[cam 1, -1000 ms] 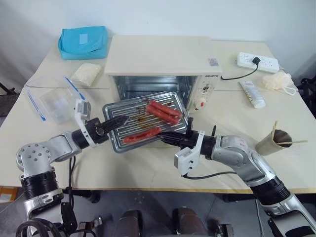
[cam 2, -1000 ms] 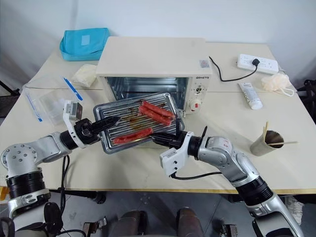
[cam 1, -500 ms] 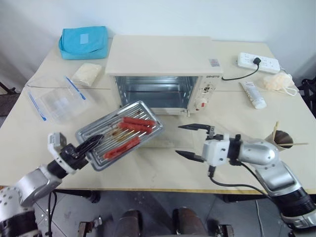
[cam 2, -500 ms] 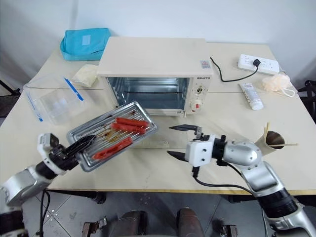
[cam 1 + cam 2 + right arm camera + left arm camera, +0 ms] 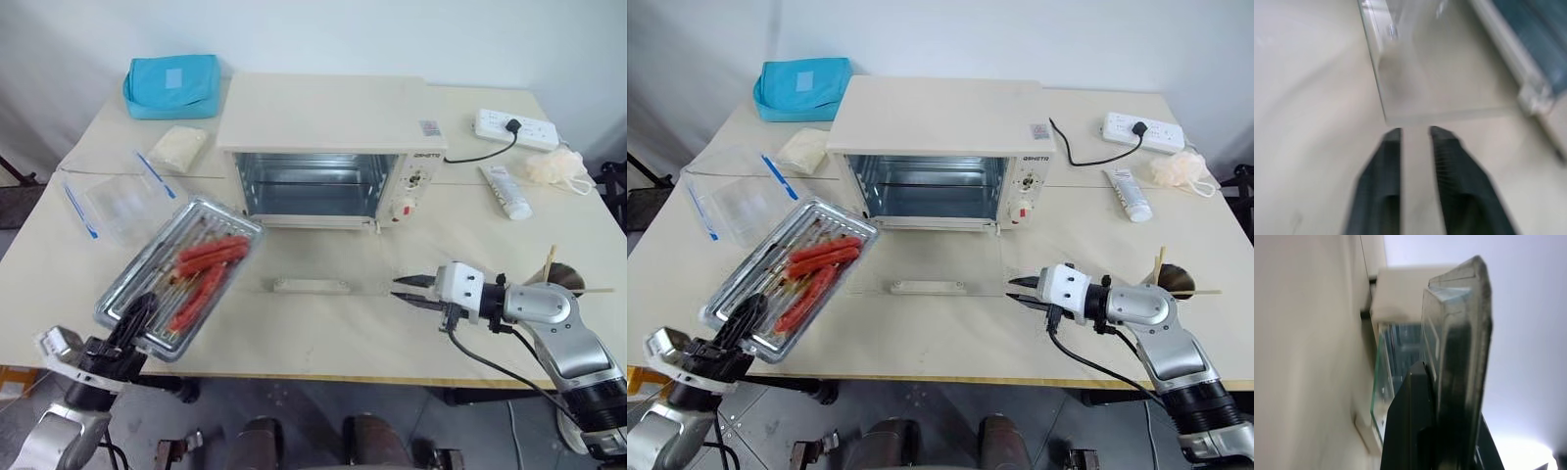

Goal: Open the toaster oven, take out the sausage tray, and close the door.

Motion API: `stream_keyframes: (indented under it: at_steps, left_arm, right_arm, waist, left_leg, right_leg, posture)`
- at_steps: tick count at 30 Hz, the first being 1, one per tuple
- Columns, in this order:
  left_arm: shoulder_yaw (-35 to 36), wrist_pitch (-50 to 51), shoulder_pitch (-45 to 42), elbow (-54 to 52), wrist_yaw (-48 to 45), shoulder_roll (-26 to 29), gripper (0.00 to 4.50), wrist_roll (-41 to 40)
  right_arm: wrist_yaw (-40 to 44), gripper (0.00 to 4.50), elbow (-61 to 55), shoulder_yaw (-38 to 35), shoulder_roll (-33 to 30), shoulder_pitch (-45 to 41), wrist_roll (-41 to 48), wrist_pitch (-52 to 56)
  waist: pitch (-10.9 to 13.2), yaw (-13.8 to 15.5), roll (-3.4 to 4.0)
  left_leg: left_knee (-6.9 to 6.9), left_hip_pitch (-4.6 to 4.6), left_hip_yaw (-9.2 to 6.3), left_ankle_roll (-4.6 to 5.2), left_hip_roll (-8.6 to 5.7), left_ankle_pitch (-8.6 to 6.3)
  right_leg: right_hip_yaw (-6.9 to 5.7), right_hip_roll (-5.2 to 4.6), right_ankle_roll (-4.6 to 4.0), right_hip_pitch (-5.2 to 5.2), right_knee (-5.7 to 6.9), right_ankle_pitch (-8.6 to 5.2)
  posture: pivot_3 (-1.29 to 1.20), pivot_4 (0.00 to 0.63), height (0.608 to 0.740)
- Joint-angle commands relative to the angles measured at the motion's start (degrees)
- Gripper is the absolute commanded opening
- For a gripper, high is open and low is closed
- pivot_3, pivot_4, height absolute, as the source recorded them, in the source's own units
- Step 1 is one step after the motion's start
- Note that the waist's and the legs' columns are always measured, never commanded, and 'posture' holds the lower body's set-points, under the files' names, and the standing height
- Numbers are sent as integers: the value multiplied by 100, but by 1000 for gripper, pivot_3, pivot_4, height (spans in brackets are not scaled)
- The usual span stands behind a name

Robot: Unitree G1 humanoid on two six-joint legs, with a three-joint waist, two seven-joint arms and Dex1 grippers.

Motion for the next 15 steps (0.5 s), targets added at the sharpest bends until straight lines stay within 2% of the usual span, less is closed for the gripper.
stream_keyframes:
  at_steps: [1,6,10,15]
  left_arm:
    - [341,-323,185,-427,-67,-275,0,-199]
    - [666,-744,-42,-523,101,-631,0,-199]
    - [703,-783,-164,-533,296,-686,0,-199]
    - [927,-818,-345,-581,340,-758,0,-199]
  right_arm:
    - [34,35,276,-37,172,-162,-10,93]
    - [31,35,926,174,601,-560,-232,245]
    - [198,35,991,-1,1202,-705,272,86]
    - [332,35,590,-326,1434,-728,746,74]
  waist:
    - [0,6,-1]
    - [1,9,-1]
    - [2,2,-3]
    - [5,12,1]
  left_leg:
    - [0,-1,2,1,0,-1]
    - [8,0,1,0,2,0]
    - [-2,53,-6,-4,10,-6]
    - [0,45,-5,2,12,-32]
  right_leg:
    - [1,1,2,0,-4,1]
    - [-2,8,6,6,-7,6]
    - [-9,21,7,74,-46,16]
    - [-8,20,11,79,-73,18]
  posture:
    - [0,150,740]
    - [0,150,740]
    - [0,150,740]
    - [0,150,740]
